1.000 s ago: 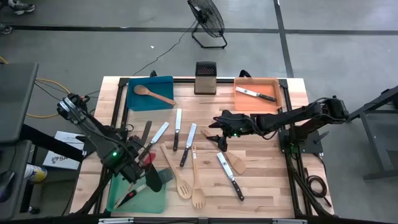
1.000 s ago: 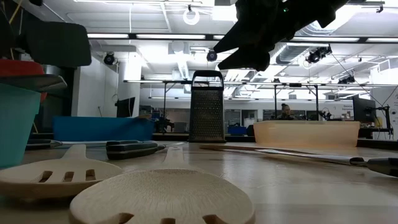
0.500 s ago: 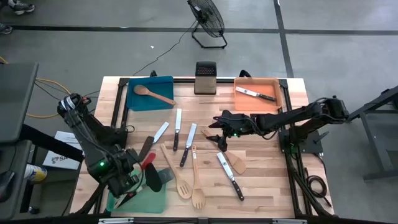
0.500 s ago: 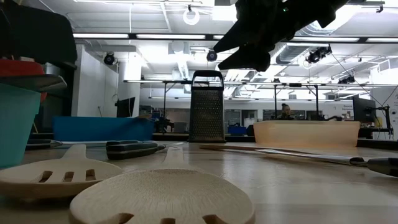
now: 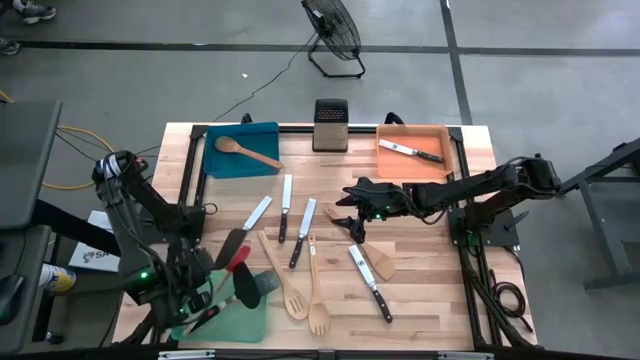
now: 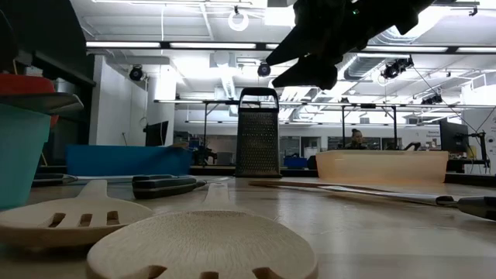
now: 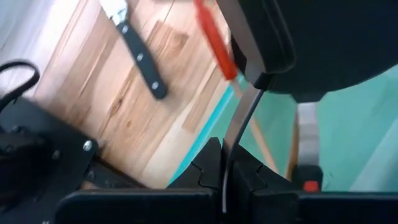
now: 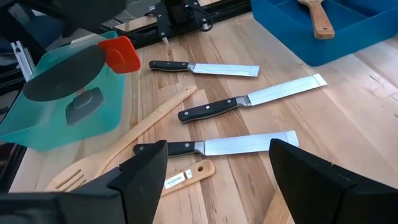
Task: Pick & Place Kitchen Items
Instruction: Put the black flipper into the green bin
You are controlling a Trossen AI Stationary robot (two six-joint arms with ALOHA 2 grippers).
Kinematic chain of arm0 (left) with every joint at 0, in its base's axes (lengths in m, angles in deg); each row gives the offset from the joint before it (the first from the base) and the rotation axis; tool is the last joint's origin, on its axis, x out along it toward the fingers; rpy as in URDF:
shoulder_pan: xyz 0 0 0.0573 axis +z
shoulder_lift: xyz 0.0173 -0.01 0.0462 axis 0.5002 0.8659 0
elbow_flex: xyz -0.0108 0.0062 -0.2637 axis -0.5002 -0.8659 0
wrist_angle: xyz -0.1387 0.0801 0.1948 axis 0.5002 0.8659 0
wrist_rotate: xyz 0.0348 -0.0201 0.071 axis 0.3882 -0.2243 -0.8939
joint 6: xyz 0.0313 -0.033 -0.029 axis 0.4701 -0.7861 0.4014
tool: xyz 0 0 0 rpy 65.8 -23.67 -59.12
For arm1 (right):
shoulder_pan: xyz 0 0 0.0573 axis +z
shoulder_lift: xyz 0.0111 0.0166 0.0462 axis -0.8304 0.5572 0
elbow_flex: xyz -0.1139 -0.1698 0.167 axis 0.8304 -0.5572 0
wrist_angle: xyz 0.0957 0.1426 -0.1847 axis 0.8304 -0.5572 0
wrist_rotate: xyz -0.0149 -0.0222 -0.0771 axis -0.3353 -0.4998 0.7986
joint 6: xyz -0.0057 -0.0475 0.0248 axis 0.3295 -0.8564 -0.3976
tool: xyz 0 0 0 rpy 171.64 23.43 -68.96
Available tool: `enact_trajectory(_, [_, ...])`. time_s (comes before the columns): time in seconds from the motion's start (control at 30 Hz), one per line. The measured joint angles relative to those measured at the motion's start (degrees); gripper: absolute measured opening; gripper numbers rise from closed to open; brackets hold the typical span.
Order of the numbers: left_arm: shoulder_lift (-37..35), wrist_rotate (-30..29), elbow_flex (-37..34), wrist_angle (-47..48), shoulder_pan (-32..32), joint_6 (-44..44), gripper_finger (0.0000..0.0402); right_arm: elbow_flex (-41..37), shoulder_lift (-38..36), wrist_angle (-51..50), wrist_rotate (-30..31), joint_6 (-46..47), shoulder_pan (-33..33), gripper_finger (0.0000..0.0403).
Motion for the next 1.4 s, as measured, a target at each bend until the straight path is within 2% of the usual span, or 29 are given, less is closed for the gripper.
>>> enact_trajectory(0.27, [2.5,-6.5,0.0,-0.7,-4.8,-5.8,0.0,0.0,0.0,-0.6,0.0,0.7,0.0,0.0275])
enact_trajectory(0.4, [4.7,-7.7,0.0,-1.8,-5.3,-8.8,0.0,0.0,0.0,-0.8,0.0,0.7,0.0,0.0275])
enact_trajectory(0.67, [9.8,-7.3,0.0,-4.2,-5.1,-15.0,0.0,0.0,0.0,-0.8,0.2,0.9,0.0,0.0275])
enact_trajectory(0.93, [13.0,-1.4,0.0,-5.2,-5.1,-20.2,0.0,0.0,0.0,-0.8,0.2,0.9,0.0,0.0275])
enact_trajectory(1.4, [13.2,-0.9,0.0,-10.5,-5.1,-17.0,0.0,0.0,0.0,-0.8,0.0,0.9,0.0,0.0275])
